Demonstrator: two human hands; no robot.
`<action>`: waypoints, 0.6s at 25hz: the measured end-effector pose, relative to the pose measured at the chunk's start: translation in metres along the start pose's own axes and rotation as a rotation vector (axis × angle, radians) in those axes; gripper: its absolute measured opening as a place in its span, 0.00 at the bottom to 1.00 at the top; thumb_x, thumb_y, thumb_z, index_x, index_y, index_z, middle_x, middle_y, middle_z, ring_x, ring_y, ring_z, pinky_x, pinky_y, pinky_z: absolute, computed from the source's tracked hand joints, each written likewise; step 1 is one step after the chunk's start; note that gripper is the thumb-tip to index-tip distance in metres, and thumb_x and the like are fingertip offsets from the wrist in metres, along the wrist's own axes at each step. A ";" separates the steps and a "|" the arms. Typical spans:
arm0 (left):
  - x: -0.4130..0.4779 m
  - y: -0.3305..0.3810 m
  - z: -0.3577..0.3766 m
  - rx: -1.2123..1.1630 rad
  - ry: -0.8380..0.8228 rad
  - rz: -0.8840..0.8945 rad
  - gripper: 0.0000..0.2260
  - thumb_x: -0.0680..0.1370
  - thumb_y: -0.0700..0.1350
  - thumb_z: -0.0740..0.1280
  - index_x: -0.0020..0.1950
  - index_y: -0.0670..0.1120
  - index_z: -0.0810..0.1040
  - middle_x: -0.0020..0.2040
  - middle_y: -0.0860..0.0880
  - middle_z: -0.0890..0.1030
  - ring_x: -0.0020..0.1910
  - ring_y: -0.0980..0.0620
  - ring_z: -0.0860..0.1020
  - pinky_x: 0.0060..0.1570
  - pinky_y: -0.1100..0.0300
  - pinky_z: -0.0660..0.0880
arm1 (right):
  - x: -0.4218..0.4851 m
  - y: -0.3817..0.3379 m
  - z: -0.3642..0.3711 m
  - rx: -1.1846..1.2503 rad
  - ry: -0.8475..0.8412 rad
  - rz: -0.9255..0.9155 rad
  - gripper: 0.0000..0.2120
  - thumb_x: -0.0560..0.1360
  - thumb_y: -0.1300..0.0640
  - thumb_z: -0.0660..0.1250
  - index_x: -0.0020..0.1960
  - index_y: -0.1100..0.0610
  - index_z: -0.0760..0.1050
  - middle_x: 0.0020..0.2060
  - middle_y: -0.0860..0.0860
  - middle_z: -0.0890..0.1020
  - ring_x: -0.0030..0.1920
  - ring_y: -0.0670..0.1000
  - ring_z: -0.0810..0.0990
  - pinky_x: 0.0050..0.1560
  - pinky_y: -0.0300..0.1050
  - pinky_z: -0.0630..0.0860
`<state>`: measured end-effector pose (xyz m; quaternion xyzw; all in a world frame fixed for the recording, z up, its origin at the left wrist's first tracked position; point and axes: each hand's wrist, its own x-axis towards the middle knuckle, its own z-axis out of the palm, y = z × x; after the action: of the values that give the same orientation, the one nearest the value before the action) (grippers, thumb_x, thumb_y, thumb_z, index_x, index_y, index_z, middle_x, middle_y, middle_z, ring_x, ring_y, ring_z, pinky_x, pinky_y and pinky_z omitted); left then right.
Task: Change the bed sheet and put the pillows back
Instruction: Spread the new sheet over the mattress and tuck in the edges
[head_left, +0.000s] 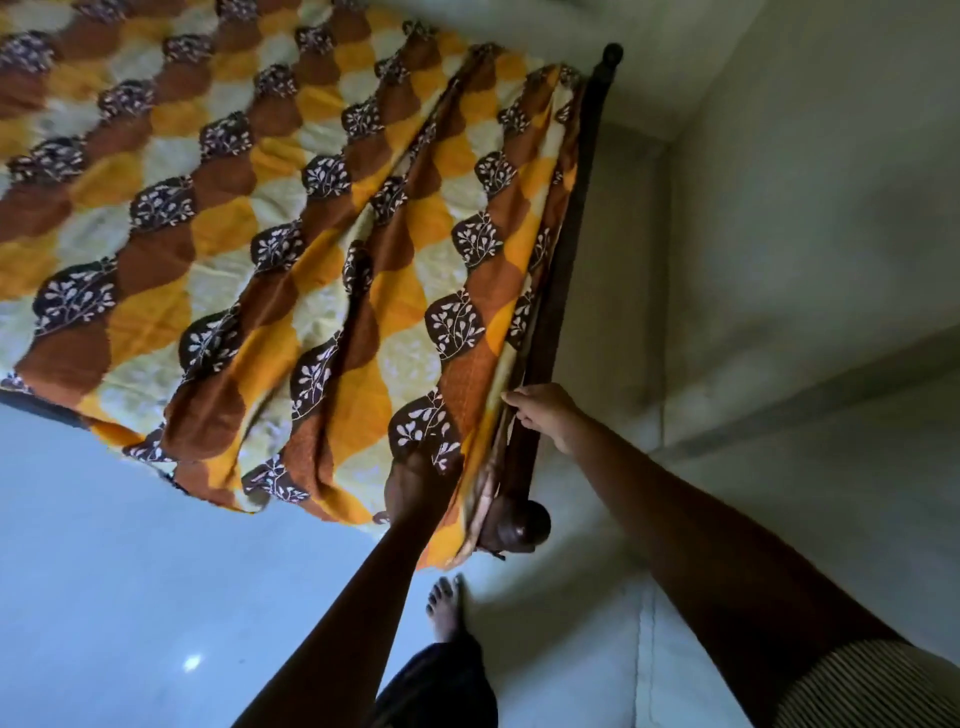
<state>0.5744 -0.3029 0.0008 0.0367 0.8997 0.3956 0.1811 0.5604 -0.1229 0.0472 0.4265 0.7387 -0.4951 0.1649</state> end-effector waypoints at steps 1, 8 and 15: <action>0.012 0.005 0.013 0.030 0.003 -0.016 0.18 0.72 0.50 0.70 0.60 0.46 0.78 0.59 0.44 0.79 0.55 0.42 0.78 0.49 0.51 0.75 | 0.022 0.003 0.002 0.030 -0.011 0.033 0.22 0.76 0.52 0.66 0.66 0.61 0.71 0.52 0.56 0.78 0.58 0.56 0.77 0.64 0.51 0.73; 0.059 -0.012 0.068 0.075 -0.003 0.012 0.14 0.72 0.48 0.71 0.55 0.46 0.79 0.50 0.45 0.80 0.48 0.43 0.78 0.42 0.50 0.77 | 0.113 0.015 0.047 0.084 -0.149 0.160 0.19 0.80 0.56 0.54 0.71 0.59 0.63 0.66 0.57 0.71 0.65 0.57 0.71 0.66 0.52 0.69; 0.053 0.014 0.081 0.162 0.014 -0.107 0.27 0.67 0.60 0.66 0.61 0.48 0.78 0.59 0.45 0.78 0.58 0.42 0.74 0.54 0.52 0.73 | 0.119 0.021 0.032 -0.227 -0.025 0.032 0.13 0.78 0.61 0.59 0.59 0.67 0.73 0.49 0.60 0.80 0.49 0.59 0.81 0.51 0.50 0.79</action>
<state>0.5531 -0.2258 -0.0553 0.0005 0.9305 0.3117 0.1922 0.5020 -0.0920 -0.0589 0.4106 0.7809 -0.4111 0.2292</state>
